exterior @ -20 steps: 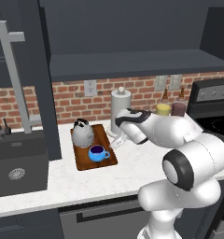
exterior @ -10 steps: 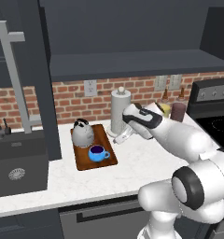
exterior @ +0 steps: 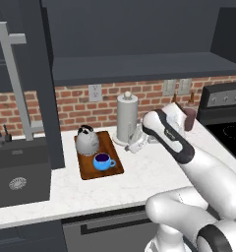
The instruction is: Pick the kettle from the counter and place it on the tray. Then pick the mug from the cabinet and place it on the tray. Then close the cabinet doors.
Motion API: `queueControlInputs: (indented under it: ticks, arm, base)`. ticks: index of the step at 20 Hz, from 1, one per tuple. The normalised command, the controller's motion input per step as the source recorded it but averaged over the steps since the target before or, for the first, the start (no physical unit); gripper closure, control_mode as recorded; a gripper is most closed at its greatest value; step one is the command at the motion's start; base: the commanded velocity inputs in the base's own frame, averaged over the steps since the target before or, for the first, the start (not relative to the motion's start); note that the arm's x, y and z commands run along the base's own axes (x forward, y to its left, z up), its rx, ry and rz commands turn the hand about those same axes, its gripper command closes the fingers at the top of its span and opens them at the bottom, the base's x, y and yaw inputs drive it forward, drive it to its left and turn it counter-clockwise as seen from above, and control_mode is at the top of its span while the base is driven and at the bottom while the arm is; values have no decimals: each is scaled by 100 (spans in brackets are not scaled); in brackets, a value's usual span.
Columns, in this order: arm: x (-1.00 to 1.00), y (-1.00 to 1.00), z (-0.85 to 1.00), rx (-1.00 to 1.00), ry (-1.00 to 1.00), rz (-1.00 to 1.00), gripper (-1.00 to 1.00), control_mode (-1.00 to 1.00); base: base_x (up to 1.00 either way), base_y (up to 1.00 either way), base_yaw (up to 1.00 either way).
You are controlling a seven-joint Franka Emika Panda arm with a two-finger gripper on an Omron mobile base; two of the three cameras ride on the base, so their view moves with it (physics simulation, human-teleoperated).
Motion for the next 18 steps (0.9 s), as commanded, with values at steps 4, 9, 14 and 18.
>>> queueControlInputs:
  ticks: [4,9,14,18]
  arm:
    - [-70,3,49,-7,-25,21,-100,-100]
    - [-66,1,42,-7,-20,12,-100,-100]
    - [-53,0,41,-1,-7,2,-100,-100]
    - [-53,0,35,0,-8,2,-100,-100]
  base:
    - [0,0,0]
    - [0,0,0]
    - [0,0,0]
    - [0,0,0]
